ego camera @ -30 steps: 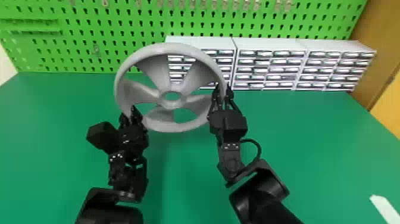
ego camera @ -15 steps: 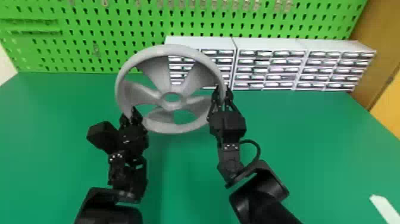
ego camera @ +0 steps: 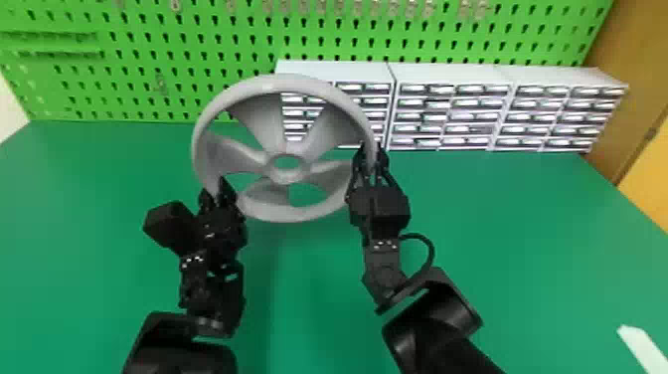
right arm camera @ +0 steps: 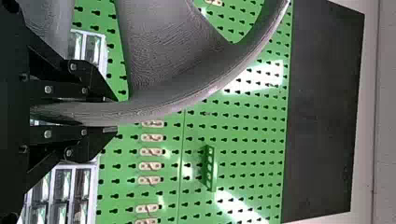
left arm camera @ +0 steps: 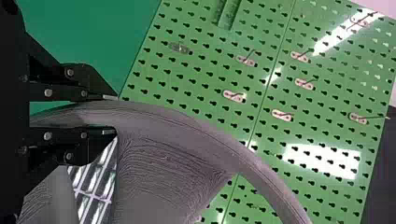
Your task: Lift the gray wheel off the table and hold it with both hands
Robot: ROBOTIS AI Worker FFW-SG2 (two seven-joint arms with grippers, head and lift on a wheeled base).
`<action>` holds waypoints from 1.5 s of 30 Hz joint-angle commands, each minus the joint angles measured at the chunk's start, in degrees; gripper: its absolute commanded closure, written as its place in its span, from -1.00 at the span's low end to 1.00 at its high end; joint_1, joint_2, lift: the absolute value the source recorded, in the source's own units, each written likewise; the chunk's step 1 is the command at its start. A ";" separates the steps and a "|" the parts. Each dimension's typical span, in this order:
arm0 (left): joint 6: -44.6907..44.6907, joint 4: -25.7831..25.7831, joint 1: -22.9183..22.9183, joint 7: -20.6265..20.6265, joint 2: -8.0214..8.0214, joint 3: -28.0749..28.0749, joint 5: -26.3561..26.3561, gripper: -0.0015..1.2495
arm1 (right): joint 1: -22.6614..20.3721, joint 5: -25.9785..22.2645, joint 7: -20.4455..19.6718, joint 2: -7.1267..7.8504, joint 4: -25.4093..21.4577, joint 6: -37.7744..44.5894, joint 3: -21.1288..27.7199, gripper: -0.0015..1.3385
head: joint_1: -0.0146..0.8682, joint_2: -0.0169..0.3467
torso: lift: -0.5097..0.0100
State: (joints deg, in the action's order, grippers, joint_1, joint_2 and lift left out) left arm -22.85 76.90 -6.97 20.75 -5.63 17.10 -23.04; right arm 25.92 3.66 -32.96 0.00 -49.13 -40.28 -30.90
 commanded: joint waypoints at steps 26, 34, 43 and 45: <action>0.00 0.09 0.11 -0.01 0.01 -0.40 0.01 0.58 | -0.08 -0.93 0.00 -0.05 -0.18 0.64 -0.30 0.95 | 0.64 -0.82 | 0.59; 0.00 0.18 0.11 -0.01 0.01 -0.49 -0.08 0.58 | -0.08 -1.02 0.00 -0.05 -0.18 0.64 -0.30 0.96 | 0.64 -0.82 | 0.59; 0.00 0.26 0.20 -0.01 0.01 -0.57 -0.08 0.58 | -0.08 -1.20 0.00 -0.05 -0.18 0.72 -0.30 0.96 | 0.64 -0.82 | 0.59; 0.00 0.26 0.20 -0.01 0.01 -0.57 -0.17 0.58 | -0.17 -1.20 0.00 -0.05 -0.18 0.72 -0.30 0.96 | 0.64 -0.82 | 0.59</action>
State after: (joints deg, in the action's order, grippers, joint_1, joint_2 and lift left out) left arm -22.86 77.16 -6.77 20.74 -5.62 16.53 -23.12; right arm 25.77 2.48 -32.96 0.00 -49.31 -39.61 -31.20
